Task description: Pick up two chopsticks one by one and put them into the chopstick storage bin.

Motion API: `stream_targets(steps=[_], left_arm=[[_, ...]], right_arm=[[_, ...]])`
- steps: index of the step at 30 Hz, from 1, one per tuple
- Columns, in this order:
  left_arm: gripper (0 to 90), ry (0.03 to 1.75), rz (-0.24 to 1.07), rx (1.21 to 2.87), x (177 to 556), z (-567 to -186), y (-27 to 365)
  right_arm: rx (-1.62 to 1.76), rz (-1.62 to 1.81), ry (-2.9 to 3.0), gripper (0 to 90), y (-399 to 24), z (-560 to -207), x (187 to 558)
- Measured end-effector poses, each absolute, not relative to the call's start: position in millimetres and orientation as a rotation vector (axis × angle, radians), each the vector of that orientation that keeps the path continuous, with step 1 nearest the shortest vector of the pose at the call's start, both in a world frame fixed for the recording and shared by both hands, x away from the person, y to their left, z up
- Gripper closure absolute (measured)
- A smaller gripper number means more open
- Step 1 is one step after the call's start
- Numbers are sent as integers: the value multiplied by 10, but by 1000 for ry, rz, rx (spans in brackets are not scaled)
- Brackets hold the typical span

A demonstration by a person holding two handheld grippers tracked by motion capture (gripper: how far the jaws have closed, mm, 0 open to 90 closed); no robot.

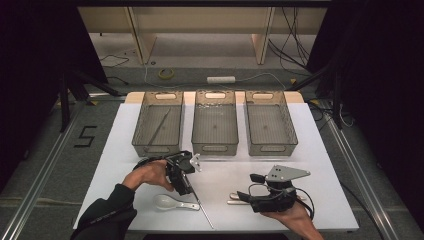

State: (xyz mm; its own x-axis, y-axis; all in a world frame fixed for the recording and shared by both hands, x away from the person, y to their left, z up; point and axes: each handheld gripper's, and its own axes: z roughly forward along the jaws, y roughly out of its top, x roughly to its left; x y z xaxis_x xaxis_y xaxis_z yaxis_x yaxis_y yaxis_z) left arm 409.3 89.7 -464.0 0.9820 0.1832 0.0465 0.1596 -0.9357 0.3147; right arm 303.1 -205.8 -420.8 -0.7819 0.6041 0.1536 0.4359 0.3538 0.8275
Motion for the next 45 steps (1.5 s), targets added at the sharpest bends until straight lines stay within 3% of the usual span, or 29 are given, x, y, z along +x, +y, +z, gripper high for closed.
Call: stream_targets(steps=[29, 45], left_arm=[[212, 194, 37, 2859, 4096, -4687, 875], [296, 229, 31, 2887, 4086, -4661, 852]], right_arm=[[947, 1396, 2434, 280, -2056, -4206, 3032], [952, 1395, 2434, 284, -2056, -4204, 3033]])
